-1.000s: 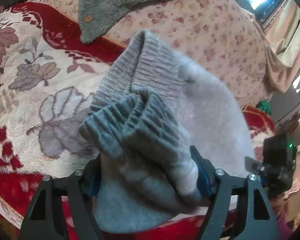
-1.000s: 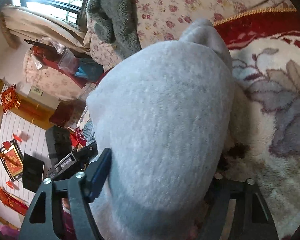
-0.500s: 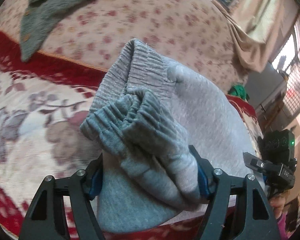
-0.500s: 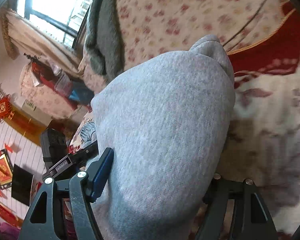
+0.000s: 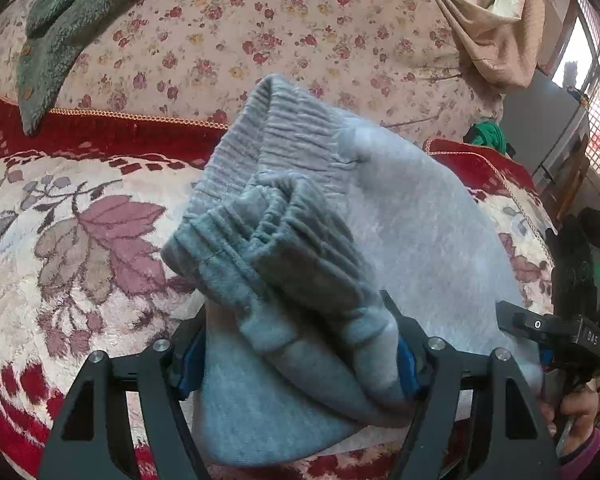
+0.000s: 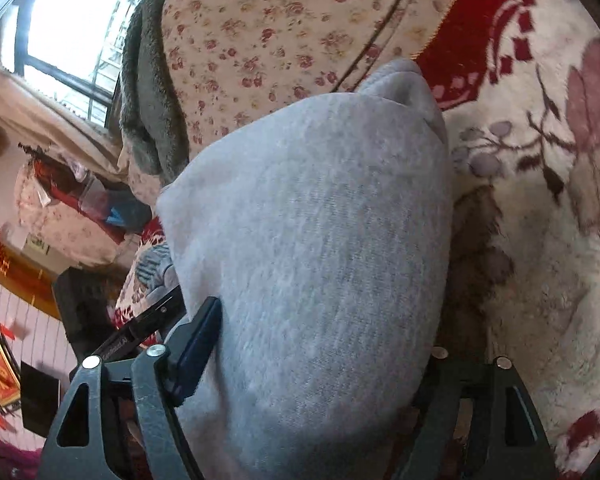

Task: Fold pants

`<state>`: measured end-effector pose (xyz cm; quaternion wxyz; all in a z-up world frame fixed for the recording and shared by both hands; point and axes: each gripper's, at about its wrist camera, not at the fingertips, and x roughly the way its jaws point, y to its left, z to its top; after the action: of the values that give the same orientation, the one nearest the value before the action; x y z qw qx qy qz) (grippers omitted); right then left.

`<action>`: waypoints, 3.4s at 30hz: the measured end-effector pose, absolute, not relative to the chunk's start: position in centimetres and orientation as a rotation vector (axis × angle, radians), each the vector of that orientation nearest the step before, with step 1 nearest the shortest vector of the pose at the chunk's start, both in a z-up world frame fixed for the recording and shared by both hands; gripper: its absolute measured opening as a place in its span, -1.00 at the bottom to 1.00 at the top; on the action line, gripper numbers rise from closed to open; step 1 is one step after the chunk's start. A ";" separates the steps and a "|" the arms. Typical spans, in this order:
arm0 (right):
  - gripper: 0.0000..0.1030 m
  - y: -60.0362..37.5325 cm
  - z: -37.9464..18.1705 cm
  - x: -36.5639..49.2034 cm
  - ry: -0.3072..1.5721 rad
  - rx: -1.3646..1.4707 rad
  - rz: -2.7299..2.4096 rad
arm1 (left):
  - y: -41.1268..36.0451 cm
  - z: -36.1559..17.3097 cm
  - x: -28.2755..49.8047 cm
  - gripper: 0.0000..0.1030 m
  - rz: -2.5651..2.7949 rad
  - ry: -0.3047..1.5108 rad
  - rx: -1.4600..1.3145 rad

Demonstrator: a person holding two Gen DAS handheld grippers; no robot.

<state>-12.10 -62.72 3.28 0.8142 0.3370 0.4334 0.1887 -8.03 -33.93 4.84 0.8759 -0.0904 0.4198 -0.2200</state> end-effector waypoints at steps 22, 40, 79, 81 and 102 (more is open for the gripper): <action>0.80 -60.4 10.3 -15.7 0.930 0.341 0.119 | -31.4 7.4 -11.8 0.87 -0.317 0.780 -0.043; 0.82 -54.3 12.4 -15.0 0.881 0.265 0.194 | -31.1 12.8 -12.4 0.87 -0.212 0.656 -0.017; 0.83 -55.6 12.6 -14.1 0.804 0.174 0.002 | -37.3 12.0 -11.1 0.87 -0.227 0.639 0.055; 0.83 -55.5 12.6 -14.1 0.804 0.173 0.005 | -37.3 12.0 -11.1 0.87 -0.225 0.637 0.056; 0.84 -54.8 12.1 -13.8 0.830 0.161 0.018 | -37.3 11.7 -11.0 0.87 -0.226 0.643 0.061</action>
<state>-13.82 -54.84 12.11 0.9120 0.0782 0.4026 0.0087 -11.01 -37.26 11.74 0.9421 0.0298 0.3152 -0.1108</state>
